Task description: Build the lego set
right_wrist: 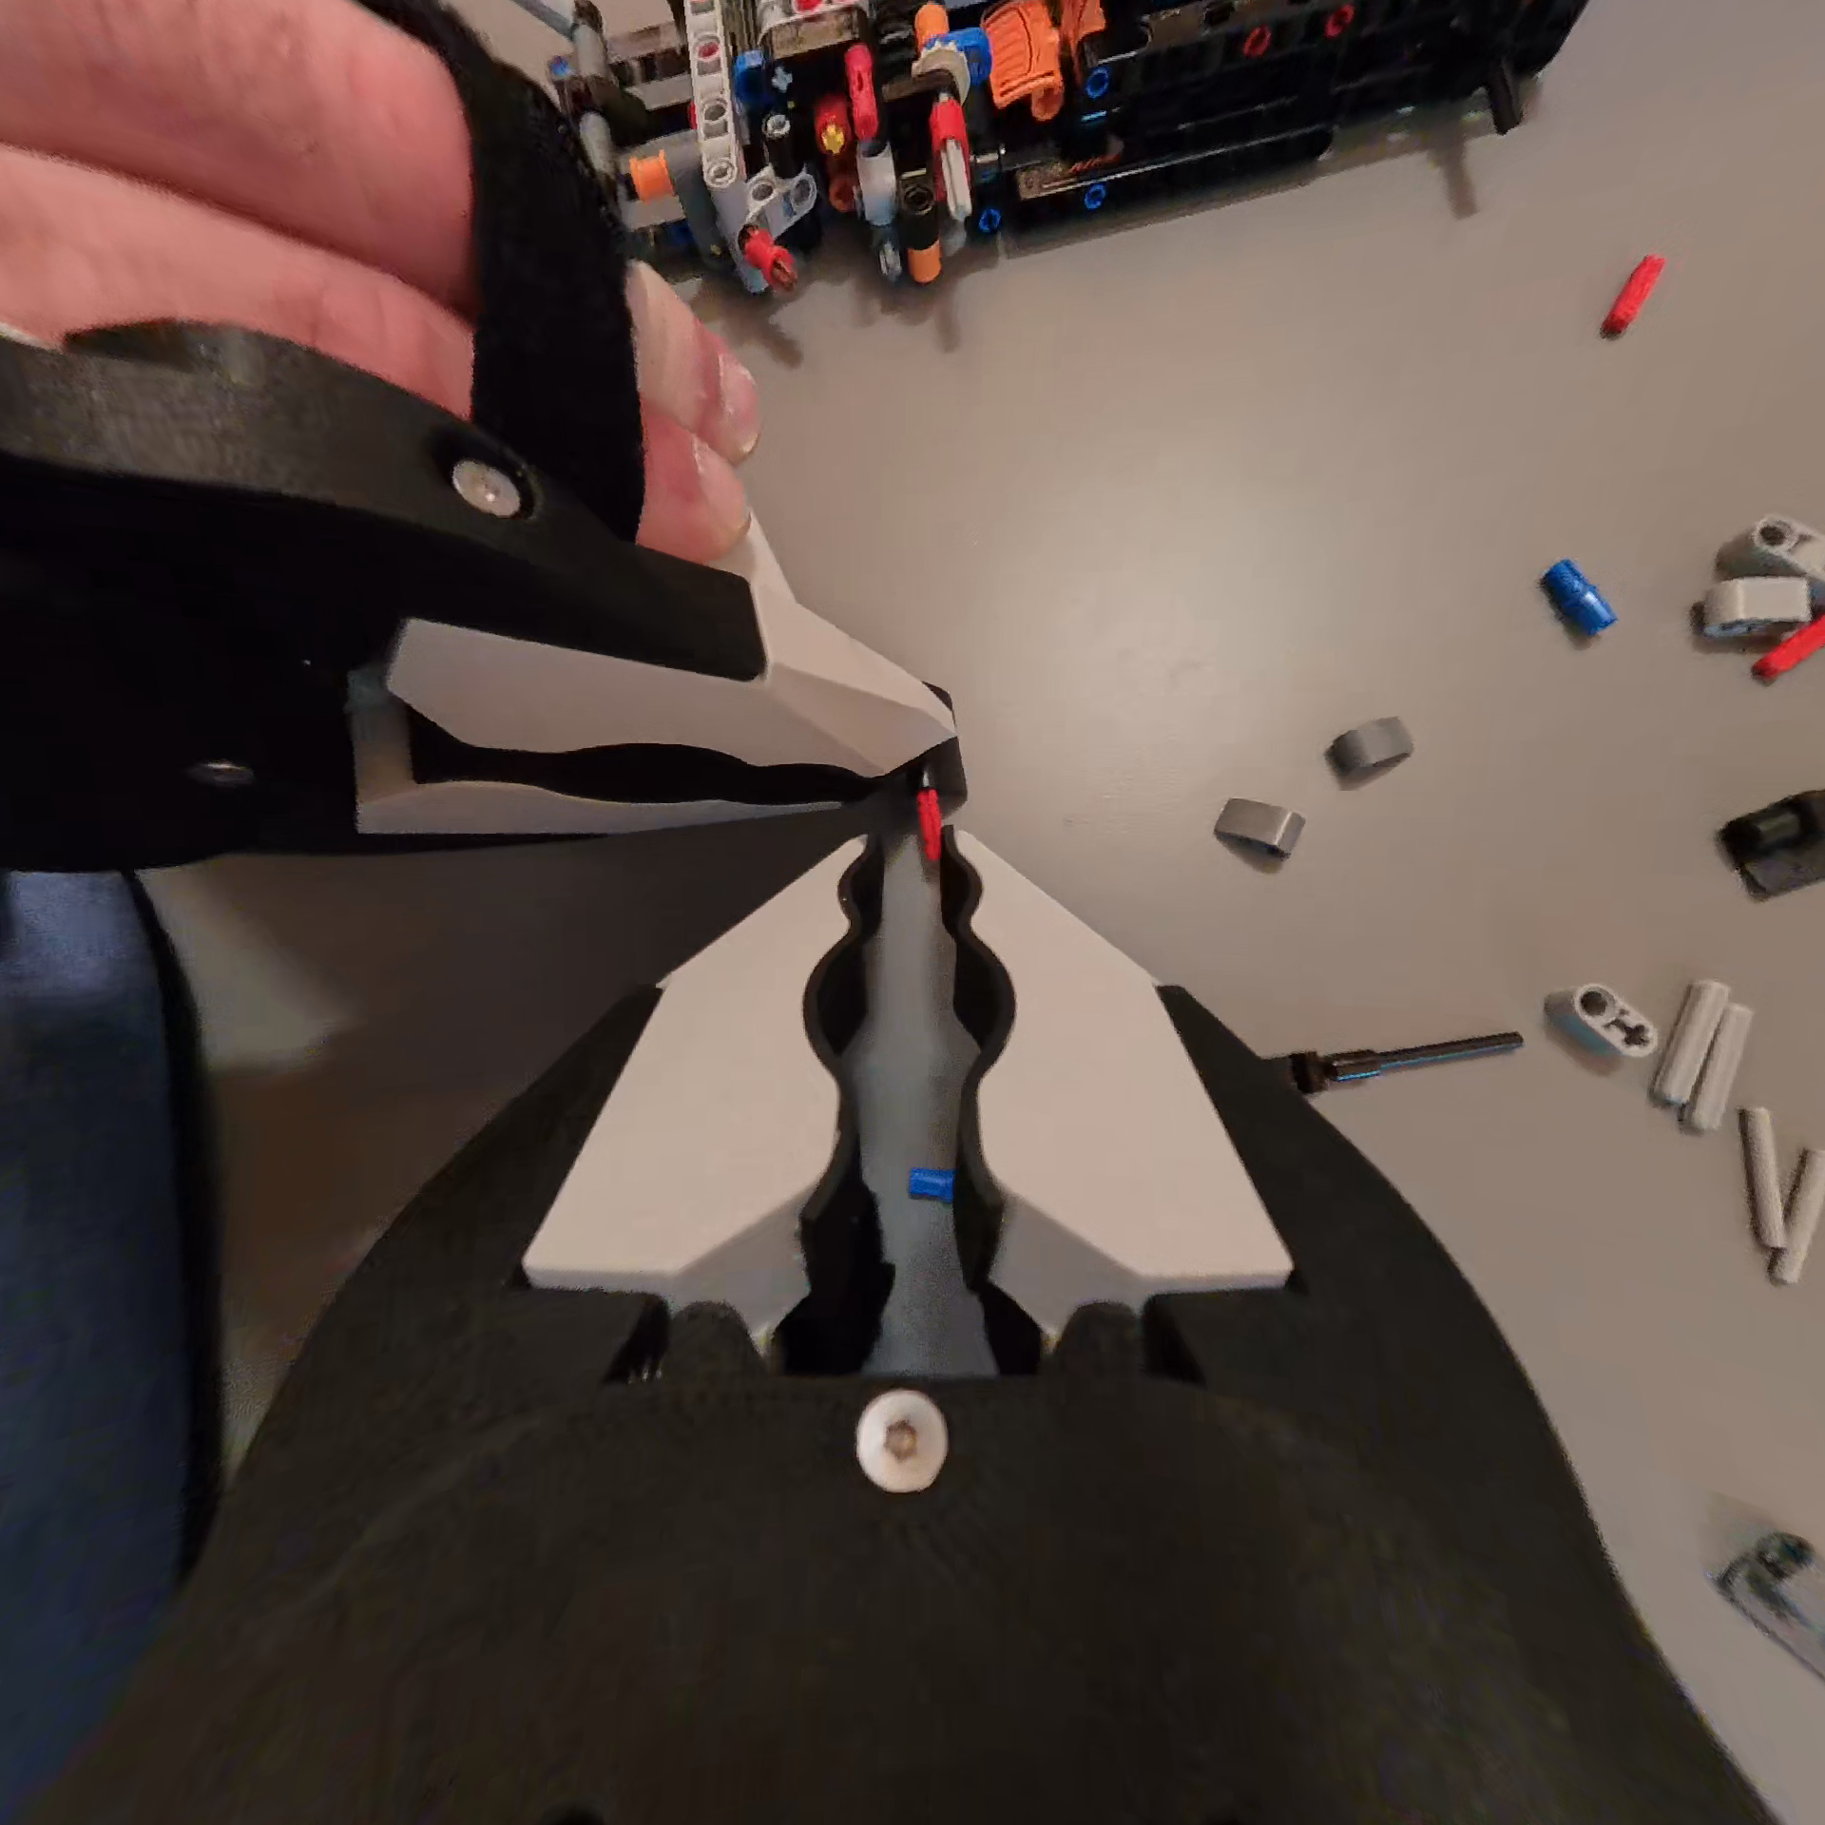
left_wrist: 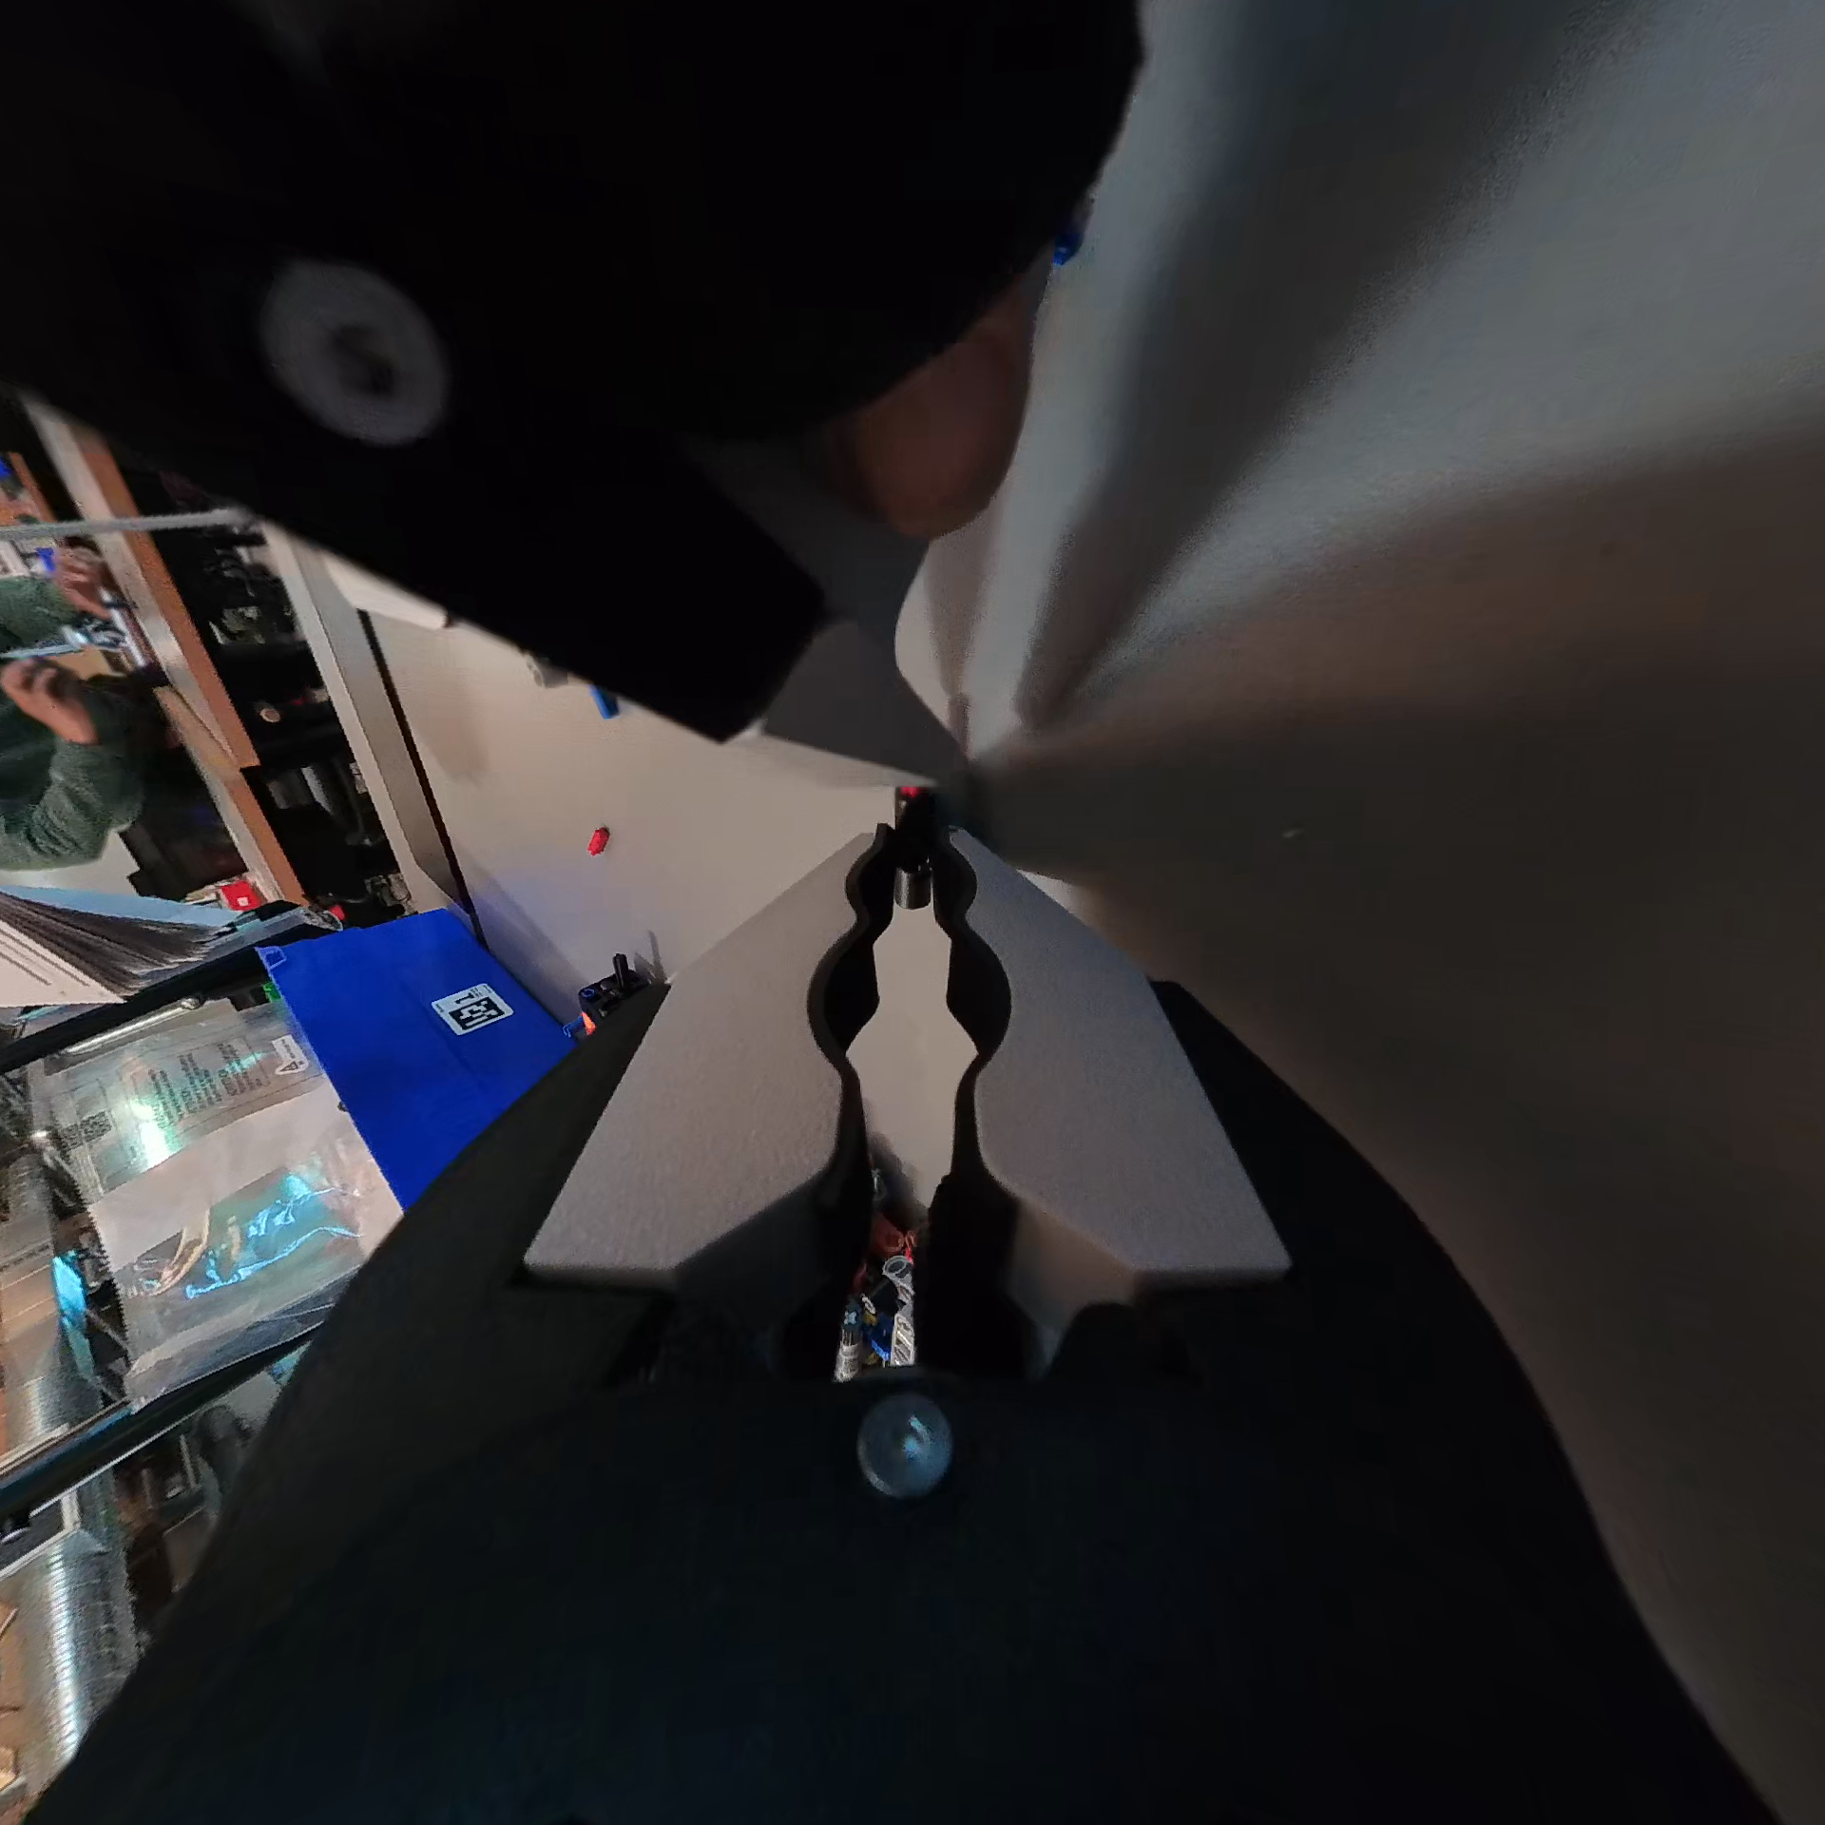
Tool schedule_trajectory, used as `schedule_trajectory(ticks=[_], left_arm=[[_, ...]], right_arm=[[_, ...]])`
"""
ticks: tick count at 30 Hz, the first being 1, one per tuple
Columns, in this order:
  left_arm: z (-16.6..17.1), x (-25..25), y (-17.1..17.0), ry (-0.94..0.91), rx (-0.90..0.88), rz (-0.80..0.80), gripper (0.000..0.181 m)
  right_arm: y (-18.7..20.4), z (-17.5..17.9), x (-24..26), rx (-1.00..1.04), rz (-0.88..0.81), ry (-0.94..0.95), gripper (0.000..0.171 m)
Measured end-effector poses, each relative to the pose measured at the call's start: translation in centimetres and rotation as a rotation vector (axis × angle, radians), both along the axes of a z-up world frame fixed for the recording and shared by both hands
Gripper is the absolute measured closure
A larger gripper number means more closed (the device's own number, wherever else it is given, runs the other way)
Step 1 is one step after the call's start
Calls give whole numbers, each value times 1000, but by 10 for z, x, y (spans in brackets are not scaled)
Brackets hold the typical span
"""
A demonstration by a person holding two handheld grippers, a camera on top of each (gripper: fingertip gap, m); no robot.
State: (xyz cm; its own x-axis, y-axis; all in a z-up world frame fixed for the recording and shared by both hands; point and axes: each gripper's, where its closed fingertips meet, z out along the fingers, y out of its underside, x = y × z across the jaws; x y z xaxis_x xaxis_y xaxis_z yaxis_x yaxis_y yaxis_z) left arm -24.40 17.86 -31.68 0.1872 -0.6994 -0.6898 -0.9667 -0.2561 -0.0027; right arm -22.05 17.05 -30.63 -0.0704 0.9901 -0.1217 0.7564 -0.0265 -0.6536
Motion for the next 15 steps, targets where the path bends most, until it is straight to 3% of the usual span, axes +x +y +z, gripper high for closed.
schedule_trajectory(ticks=[1, 15], left_arm=[[0, 0, 0, -3, 0, 0, 176], [0, 2, -2, 24, 11, -23, 177]], right_arm=[[1, -1, -1, 24, 3, 5, 164], [5, -5, -4, 87, 24, 3, 171]])
